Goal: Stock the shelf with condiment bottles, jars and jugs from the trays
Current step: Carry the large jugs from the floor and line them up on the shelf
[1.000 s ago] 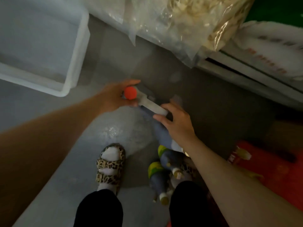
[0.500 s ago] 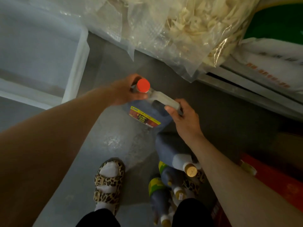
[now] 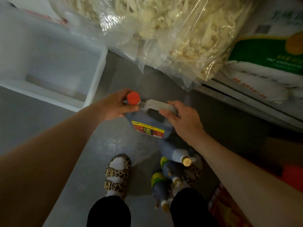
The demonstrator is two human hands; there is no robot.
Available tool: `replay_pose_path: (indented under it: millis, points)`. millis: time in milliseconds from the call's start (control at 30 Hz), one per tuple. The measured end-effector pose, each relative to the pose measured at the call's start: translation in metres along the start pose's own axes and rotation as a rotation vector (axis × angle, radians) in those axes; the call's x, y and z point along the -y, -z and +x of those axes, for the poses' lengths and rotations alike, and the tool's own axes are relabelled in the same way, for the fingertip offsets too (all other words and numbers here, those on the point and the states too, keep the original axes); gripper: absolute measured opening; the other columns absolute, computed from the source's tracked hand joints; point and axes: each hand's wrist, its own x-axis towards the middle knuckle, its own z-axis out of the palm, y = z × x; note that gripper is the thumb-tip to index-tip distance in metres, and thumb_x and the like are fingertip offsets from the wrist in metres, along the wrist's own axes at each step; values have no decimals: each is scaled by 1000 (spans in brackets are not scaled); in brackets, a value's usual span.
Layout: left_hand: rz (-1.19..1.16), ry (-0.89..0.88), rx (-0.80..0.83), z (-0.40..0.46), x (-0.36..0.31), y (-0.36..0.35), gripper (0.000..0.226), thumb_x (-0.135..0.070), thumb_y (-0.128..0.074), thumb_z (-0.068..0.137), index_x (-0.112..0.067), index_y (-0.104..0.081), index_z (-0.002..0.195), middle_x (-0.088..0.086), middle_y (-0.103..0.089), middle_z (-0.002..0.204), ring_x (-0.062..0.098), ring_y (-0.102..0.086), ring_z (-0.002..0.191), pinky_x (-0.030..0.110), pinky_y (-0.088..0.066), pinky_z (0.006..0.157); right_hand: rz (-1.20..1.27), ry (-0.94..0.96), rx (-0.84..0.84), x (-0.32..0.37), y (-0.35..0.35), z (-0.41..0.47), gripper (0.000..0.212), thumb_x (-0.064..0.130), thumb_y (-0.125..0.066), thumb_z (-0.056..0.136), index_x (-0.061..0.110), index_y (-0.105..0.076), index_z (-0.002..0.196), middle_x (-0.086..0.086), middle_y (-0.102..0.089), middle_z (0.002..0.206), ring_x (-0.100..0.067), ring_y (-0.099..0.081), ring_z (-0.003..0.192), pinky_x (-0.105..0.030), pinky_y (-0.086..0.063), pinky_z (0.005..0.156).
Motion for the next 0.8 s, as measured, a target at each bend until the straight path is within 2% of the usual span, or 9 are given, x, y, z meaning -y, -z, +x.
replay_pose_path:
  millis: [100,167,300,400,500,600,667,733,800]
  points:
    - [16,-38,-22,-48,-44,9,63,-44,-86,68,-34,-57,122,-4,-67,111,16,-63,105,33,-55,78,-24,26,-28,41,34,-33,56,57,-58,89,13,-61,124,-10,-71,105,-29,-67,99,-52,-53,85]
    - [96,-83,-30,-79,-79,18,67,-60,-82,55,-45,-57,115,-3,-67,116,18,-64,110,40,-55,89,-44,37,-50,69,61,-59,57,57,-57,90,13,-61,126,-9,-71,107,-28,-67,100,-50,-53,86]
    - [237,-199,32,-149,-164,30,58,-36,-83,76,-22,-54,125,-6,-65,110,5,-61,101,21,-46,84,-62,48,-119,128,126,-118,58,59,-56,89,16,-60,129,-5,-71,108,-23,-67,100,-45,-54,86]
    - [341,-281,48,-208,-228,35,59,-51,-83,71,-29,-55,119,-8,-66,112,7,-63,104,24,-48,90,-69,83,-204,173,180,-173,64,66,-49,83,18,-63,123,0,-70,98,-21,-68,92,-37,-53,77]
    - [371,-353,61,-266,-292,34,63,-70,-79,61,-38,-53,109,-15,-67,108,6,-64,103,33,-50,94,-122,134,-336,214,235,-229,55,63,-54,86,20,-65,117,0,-70,98,-24,-66,92,-34,-49,71]
    - [380,-459,76,-327,-358,28,46,-56,-75,69,-39,-51,105,-21,-61,104,2,-60,93,26,-49,80,-164,172,-478,255,288,-284,62,74,-48,81,18,-66,104,-4,-70,90,-31,-66,85,-38,-49,67]
    - [414,-523,63,-360,-401,22,39,-48,-74,76,-38,-49,104,-19,-60,104,5,-59,92,16,-48,72,-202,165,-563,277,324,-317,57,74,-51,83,19,-63,94,-3,-66,78,-34,-64,81,-38,-44,65]
    - [486,-596,73,-389,-445,14,53,-52,-78,74,-35,-46,113,-15,-60,110,9,-60,101,18,-51,81,-215,154,-648,296,361,-350,40,61,-58,88,21,-56,81,5,-58,67,-32,-60,76,-37,-40,63]
    - [647,-696,100,-420,-489,-4,75,-51,-86,67,-36,-38,122,-13,-58,116,11,-58,110,27,-49,94,-182,144,-741,309,398,-387,39,53,-61,90,19,-55,73,12,-53,59,-19,-56,68,-37,-43,62]
